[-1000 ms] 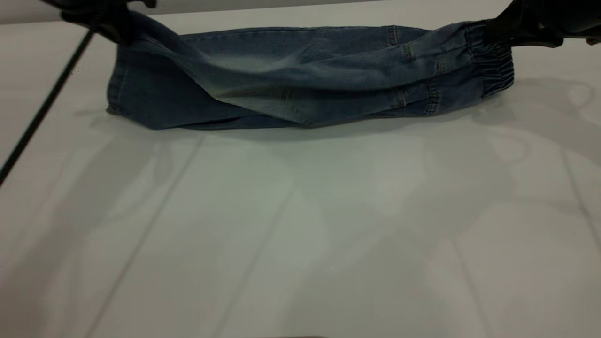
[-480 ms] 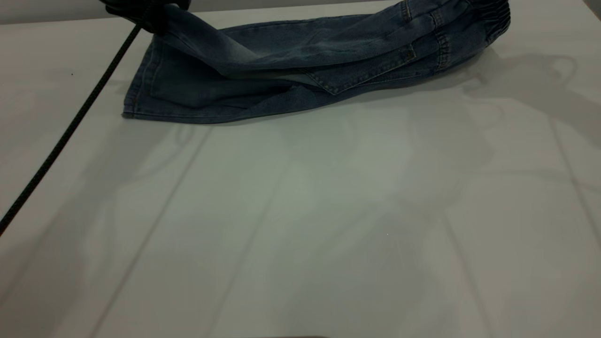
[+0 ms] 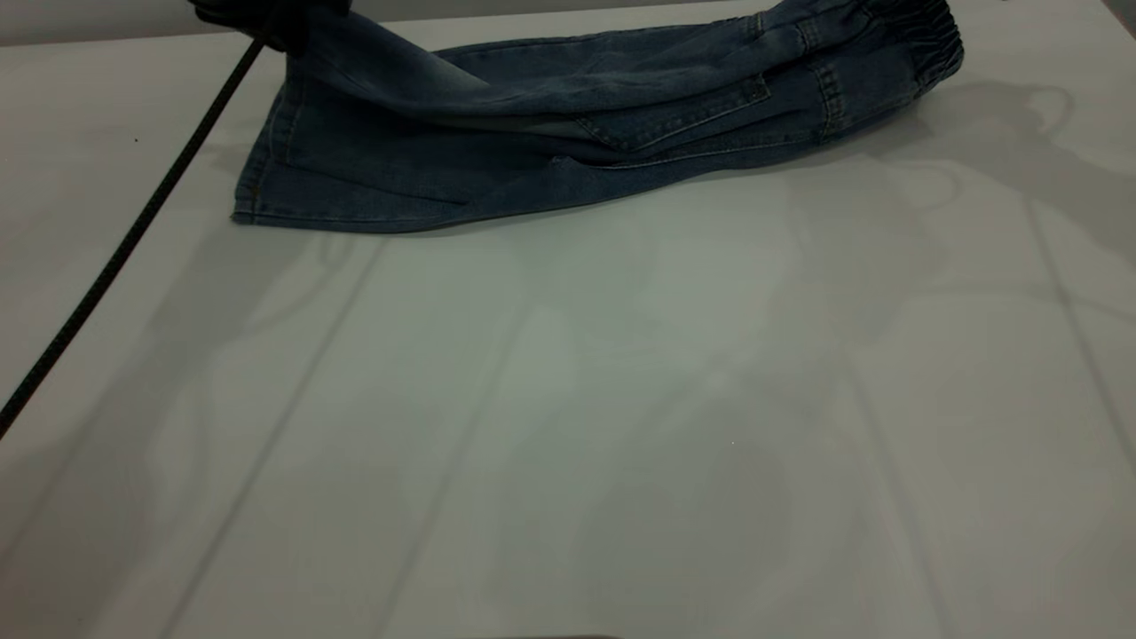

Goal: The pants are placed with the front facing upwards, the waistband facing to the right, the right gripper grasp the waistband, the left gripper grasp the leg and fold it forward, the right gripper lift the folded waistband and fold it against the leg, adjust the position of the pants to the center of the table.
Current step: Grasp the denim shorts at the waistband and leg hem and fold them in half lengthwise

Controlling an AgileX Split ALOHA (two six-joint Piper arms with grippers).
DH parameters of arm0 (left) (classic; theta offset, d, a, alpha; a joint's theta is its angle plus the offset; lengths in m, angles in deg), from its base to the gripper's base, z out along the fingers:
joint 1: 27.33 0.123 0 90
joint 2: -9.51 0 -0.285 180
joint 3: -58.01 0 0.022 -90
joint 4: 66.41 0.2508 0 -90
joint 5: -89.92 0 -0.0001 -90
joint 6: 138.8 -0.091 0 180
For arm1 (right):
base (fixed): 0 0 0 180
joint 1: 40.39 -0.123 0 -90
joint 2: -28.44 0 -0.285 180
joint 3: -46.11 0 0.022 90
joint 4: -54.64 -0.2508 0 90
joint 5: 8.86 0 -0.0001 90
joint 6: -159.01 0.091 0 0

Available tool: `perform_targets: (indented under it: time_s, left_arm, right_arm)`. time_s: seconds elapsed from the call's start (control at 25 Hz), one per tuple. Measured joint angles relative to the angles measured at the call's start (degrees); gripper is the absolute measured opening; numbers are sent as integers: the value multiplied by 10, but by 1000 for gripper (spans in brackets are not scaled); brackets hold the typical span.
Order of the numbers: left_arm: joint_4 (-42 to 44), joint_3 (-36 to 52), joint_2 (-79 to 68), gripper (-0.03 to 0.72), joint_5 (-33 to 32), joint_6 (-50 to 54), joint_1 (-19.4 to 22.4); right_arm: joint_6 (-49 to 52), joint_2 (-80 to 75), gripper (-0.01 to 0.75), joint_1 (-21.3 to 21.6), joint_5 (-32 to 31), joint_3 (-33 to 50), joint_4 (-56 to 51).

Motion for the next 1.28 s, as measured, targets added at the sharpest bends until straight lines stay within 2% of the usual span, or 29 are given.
perform_targets:
  time_s: [0.16,0.32,0.4,0.52,0.68,0.84,0.96,1.04,1.16,1.28]
  left_arm:
    - [0,0,-11,44,5,9,8]
    - [0,0,-16,46,16,19,9]
    - [0,0,-16,55,24,18,9]
    - [0,0,-16,104,38,18,9]
    - [0,0,-16,265,54,18,9]
    - [1,-15,-17,434,53,-4,9]
    - [1,-58,-17,526,-4,-17,9]
    - [1,-97,-17,550,-83,-19,8]
    - [1,-137,-17,559,-194,-24,8]
    - [0,-166,-17,559,-265,-33,8]
  right_arm:
    - [1,-8,150,0,8,-3,0]
    - [2,-13,290,0,13,-3,-1]
    - [7,-13,385,0,15,-6,-1]
    - [23,-13,531,0,23,-11,-1]
    - [54,-13,662,0,30,-15,-1]
    - [100,-13,663,0,32,-15,29]
    - [184,-6,635,0,18,-15,99]
    - [264,3,626,2,-9,-15,161]
    - [378,13,623,9,-89,-21,251]
    - [463,14,619,30,-158,-26,296]
